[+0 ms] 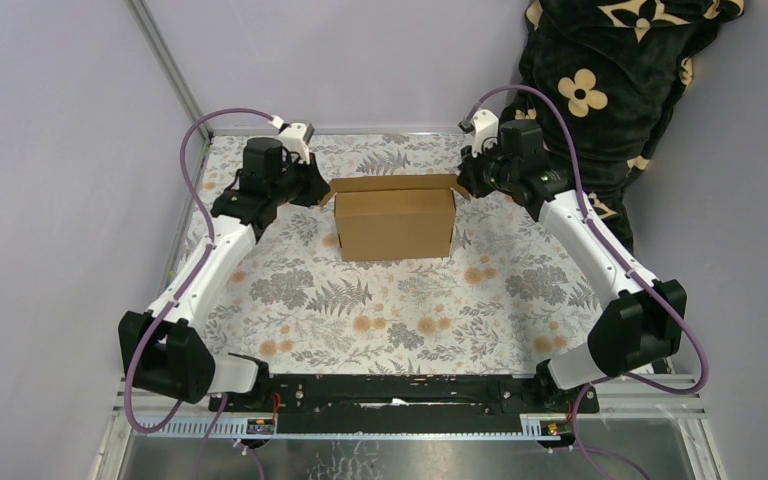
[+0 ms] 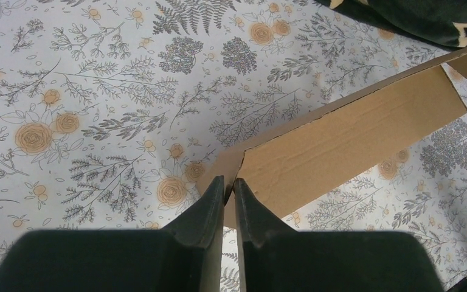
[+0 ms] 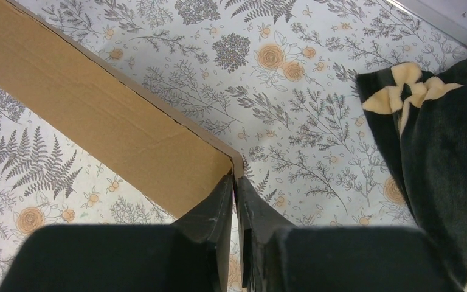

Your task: Fold the paper box

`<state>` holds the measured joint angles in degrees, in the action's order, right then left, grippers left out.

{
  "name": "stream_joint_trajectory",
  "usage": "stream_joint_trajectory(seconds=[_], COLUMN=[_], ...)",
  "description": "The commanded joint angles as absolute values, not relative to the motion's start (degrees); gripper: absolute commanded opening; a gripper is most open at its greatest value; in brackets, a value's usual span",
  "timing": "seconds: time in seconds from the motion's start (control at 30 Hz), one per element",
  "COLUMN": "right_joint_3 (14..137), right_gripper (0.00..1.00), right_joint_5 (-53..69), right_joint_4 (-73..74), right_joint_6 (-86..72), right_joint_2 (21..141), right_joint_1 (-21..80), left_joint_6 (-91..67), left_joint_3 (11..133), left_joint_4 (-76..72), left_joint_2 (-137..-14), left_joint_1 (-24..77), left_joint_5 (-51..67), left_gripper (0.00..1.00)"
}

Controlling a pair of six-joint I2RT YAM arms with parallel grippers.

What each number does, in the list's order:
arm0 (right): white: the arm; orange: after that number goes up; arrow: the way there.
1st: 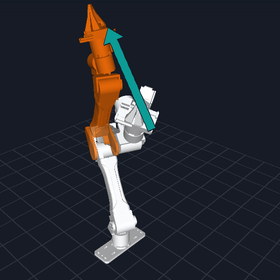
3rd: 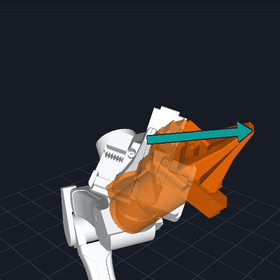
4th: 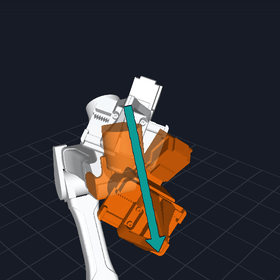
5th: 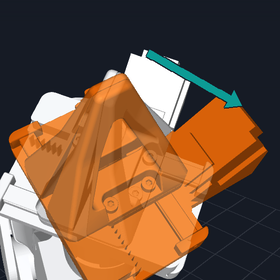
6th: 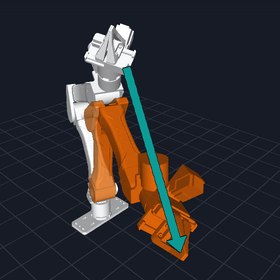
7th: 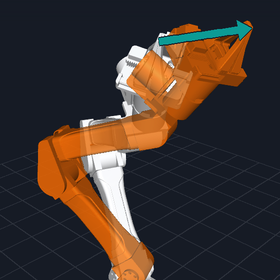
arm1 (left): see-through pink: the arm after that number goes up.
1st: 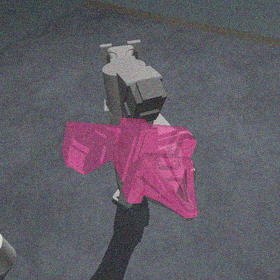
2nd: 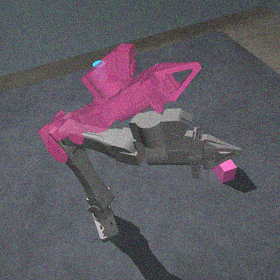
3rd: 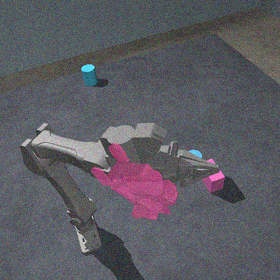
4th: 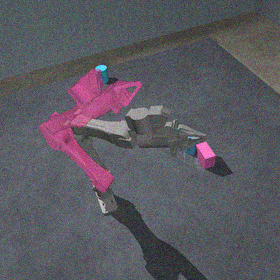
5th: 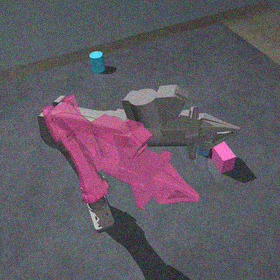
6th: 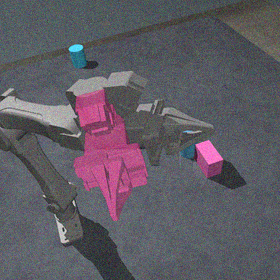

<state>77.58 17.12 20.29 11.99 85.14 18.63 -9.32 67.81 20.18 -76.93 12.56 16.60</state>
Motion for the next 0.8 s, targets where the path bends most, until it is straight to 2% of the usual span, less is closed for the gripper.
stream_joint_trajectory(seconds=[0.0, 0.77], right_joint_3=[80.52, 80.9], right_gripper=[0.13, 0.1], right_joint_5=[15.83, 14.29], right_joint_4=[19.56, 20.84], right_joint_6=[11.96, 10.55], right_joint_2=[85.0, 84.7], right_joint_1=[19.57, 20.81], left_joint_6=[-9.54, -9.21], left_joint_3=[70.55, 72.4], left_joint_4=[18.44, 21.91], left_joint_2=[-77.41, -78.65], left_joint_1=[12.98, 15.81], left_joint_5=[16.29, 10.72], left_gripper=[0.16, 0.12])
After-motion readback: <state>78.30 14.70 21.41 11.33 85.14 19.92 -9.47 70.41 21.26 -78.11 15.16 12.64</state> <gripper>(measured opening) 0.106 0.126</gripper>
